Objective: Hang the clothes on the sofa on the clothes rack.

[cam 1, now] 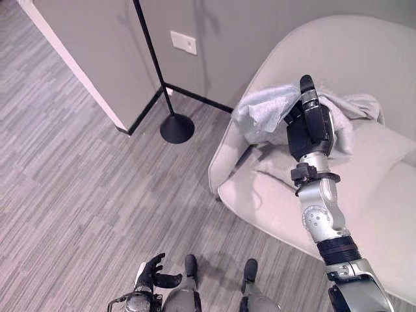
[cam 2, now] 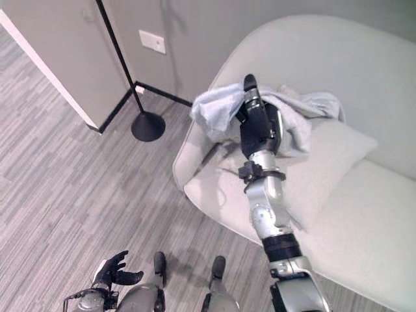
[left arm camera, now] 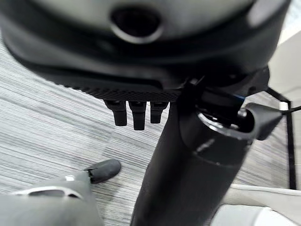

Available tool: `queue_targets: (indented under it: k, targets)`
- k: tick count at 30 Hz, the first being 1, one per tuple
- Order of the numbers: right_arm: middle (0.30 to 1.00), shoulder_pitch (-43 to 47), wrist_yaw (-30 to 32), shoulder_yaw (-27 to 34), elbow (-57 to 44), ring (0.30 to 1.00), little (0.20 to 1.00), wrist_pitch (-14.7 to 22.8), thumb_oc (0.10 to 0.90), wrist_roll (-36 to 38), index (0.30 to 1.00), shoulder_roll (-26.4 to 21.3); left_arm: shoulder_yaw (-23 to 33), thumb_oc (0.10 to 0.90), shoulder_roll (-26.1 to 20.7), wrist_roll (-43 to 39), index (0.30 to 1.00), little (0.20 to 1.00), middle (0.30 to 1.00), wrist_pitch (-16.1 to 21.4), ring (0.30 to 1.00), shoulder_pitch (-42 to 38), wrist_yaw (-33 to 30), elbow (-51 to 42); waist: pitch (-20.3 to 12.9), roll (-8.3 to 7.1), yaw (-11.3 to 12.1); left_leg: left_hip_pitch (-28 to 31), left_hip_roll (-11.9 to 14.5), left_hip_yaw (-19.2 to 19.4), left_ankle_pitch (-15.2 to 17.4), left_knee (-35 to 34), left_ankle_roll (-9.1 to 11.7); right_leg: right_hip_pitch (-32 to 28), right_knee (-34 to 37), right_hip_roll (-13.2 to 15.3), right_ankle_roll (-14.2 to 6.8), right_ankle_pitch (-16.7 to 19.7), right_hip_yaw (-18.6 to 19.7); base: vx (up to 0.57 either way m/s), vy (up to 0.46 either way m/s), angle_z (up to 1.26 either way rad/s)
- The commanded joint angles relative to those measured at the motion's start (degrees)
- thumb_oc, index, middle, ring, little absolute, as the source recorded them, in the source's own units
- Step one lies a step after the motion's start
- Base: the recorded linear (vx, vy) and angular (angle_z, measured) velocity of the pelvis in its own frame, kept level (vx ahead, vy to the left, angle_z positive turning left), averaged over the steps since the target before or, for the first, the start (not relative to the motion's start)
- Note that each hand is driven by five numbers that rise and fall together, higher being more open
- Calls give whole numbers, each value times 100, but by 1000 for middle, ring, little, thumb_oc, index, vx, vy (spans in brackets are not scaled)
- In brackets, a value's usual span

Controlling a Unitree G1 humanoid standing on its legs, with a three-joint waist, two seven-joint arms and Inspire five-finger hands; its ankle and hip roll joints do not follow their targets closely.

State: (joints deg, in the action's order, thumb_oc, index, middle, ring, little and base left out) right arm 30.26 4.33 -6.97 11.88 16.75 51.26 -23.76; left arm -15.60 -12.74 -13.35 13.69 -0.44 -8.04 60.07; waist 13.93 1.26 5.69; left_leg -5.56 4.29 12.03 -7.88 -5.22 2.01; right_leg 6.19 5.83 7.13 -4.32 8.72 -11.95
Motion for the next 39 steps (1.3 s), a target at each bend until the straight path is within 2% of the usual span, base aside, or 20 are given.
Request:
queue_targets:
  k: [1,7,14,18,20,25,28,33,37,39]
  targets:
    - [300,1144,-74,112,-513,300,300,626,400,-358,300,-331,-169,800,-292,-100,900,900,900,173,900,122,-23,-89,-956,-182,148,-152,181,-271,321,22,223,-724,-83,285,-359,-769,-237,-15,-35,9]
    - [300,1697,191,205,-557,300,300,743,400,-482,300,-648,-75,800,-415,-170,900,900,900,181,900,106,-107,-443,-1217,-262,161,64,239,-270,336,22,261,-938,-83,219,-330,-817,-268,-1,-22,0]
    - [300,2905,746,83,-193,300,300,732,400,-570,300,-1306,297,800,-501,-1407,900,900,900,211,900,257,-129,-2247,-1591,-389,144,358,320,-223,346,22,309,-1202,-83,137,-287,-871,-249,-4,-10,-1]
    - [300,3426,942,-118,56,300,300,731,400,-559,300,-1596,470,800,-497,-1257,900,900,900,401,900,62,-546,-2972,-1743,-460,94,440,365,-208,349,22,337,-1251,-83,113,-275,-894,-221,-7,-22,-4]
    - [300,3969,1129,-422,395,300,300,707,400,-533,300,-1790,608,800,-505,-1081,900,900,900,658,900,-239,-1006,-3301,-1843,-547,44,512,397,-178,355,22,358,-1297,-83,96,-268,-911,-195,-21,-44,-16]
    - [300,4827,1252,-911,1013,300,300,724,400,-432,300,-2028,698,800,-666,-685,900,900,900,900,900,-700,-1447,-3708,-1938,-609,-34,605,424,-138,367,22,382,-1345,-86,71,-262,-927,-142,-9,-19,-9]
    - [300,5112,1338,-1120,1115,300,300,775,400,-402,300,-2000,675,800,-792,-241,900,900,900,1014,900,-1094,-1794,-3899,-1996,-617,-121,649,441,-122,380,22,391,-1359,-98,66,-256,-933,-111,0,0,0]
    - [300,5026,1398,-1133,817,300,300,852,400,-459,300,-1798,647,800,-867,190,900,900,900,1110,900,-1393,-2084,-4576,-2055,-595,-204,719,451,-90,419,22,377,-1383,-105,65,-250,-930,-75,0,0,0]
    - [300,4849,1364,-1119,508,300,300,879,400,-565,300,-1579,488,800,-762,-114,900,900,900,1207,900,-1450,-1761,-5294,-2054,-581,-245,744,448,-76,426,22,358,-1374,-108,58,-239,-930,-52,-19,-20,-6]
    - [300,4710,1317,-1112,312,300,300,840,400,-629,300,-1469,294,800,-647,-644,900,900,900,1218,900,-1372,-1303,-5649,-2042,-566,-259,763,453,-83,428,22,347,-1388,-111,58,-231,-923,-40,-37,-13,-8]
